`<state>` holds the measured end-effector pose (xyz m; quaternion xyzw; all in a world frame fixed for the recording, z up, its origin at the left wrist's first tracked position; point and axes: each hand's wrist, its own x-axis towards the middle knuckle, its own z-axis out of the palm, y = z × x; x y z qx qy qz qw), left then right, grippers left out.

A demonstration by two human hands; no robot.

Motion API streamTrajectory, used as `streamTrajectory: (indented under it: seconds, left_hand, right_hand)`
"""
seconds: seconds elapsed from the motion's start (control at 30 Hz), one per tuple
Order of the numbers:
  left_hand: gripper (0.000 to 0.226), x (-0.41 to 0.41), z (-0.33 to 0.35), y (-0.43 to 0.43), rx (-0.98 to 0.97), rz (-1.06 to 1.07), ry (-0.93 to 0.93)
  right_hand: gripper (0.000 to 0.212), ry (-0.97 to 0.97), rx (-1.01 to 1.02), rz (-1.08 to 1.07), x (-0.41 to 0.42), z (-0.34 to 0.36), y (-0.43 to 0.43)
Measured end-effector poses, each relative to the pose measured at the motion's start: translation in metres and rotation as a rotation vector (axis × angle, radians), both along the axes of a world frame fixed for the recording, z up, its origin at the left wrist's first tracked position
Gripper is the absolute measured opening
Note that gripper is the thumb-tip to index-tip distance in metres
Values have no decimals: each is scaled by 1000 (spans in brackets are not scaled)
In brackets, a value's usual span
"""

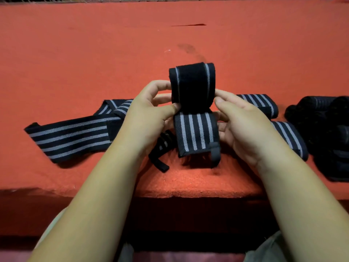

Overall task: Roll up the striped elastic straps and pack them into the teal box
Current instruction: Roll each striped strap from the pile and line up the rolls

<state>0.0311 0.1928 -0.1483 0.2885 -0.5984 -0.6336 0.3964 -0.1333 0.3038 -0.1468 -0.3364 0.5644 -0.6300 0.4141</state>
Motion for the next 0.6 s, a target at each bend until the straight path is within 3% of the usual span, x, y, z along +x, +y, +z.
streamTrajectory:
  seconds: [0.2, 0.4, 0.5, 0.6]
  left_hand:
    - [36, -2, -3, 1, -27, 76, -44]
    - [35, -9, 7, 6, 167, 55, 75]
    - [30, -10, 12, 11, 226, 11, 69]
    - [35, -6, 12, 13, 157, -118, -94]
  right_hand:
    - [65, -42, 76, 78, -5, 4, 4]
    - [33, -40, -9, -46, -6, -2, -2]
    - [31, -32, -57, -99, -6, -5, -3]
    - [40, 33, -54, -102, -6, -10, -4]
